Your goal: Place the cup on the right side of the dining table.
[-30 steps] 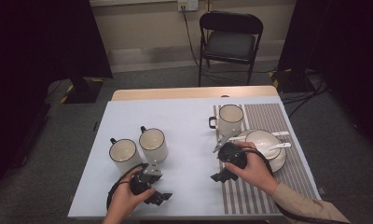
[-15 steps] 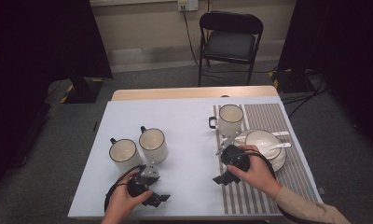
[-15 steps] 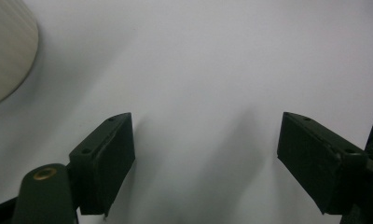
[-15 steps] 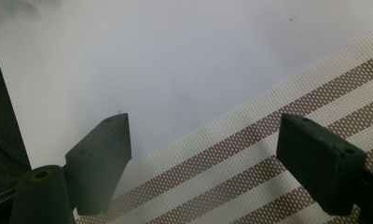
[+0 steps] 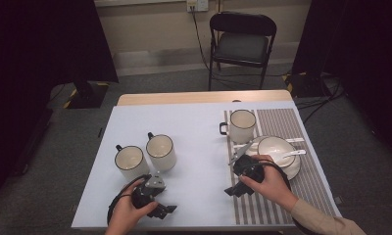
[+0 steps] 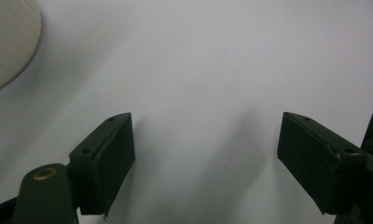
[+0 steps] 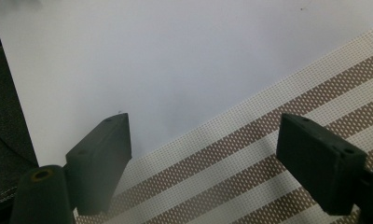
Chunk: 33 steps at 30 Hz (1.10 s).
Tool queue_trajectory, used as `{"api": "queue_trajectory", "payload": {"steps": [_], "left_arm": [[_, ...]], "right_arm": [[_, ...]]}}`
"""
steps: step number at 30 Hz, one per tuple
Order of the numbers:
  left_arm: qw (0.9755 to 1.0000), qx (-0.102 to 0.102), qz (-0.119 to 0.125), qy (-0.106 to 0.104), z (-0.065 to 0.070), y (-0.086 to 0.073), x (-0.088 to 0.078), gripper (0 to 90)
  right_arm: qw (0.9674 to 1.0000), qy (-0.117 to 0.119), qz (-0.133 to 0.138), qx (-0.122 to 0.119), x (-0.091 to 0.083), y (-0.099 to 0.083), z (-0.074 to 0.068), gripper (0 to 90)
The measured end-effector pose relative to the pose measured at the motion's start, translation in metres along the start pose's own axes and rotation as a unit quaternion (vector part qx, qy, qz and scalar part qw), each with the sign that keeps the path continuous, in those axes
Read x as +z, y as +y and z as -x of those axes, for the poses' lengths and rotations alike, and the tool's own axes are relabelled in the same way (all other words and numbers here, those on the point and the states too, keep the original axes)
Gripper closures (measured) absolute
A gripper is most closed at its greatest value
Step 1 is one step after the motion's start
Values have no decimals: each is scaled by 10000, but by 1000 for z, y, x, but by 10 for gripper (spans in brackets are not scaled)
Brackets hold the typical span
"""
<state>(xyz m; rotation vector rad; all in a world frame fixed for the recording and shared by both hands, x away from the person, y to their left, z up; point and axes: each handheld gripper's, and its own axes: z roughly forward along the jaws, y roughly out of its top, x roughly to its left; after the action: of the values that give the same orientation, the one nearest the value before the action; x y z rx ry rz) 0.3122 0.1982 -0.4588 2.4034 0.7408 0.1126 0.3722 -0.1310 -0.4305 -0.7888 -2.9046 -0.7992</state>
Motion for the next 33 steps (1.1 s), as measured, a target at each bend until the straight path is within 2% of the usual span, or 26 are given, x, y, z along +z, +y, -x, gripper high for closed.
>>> {"api": "queue_trajectory", "payload": {"steps": [3, 11, 15, 33], "left_arm": [[10000, 1, -10, 14, 0, 0, 0, 185], [10000, 37, -36, 6, 0, 2, 1, 185], [10000, 76, -3, -19, 1, 3, 1, 185], [9999, 96, 20, -30, -1, -3, -2, 186]], "right_arm": [[10000, 16, 82, 19, -2, -2, -1, 171], [10000, 36, 54, 64, -1, -12, -1, 173], [9998, 60, 130, 98, -3, -16, -1, 172], [9997, 98, 107, 177, -2, -32, -5, 174]]}}
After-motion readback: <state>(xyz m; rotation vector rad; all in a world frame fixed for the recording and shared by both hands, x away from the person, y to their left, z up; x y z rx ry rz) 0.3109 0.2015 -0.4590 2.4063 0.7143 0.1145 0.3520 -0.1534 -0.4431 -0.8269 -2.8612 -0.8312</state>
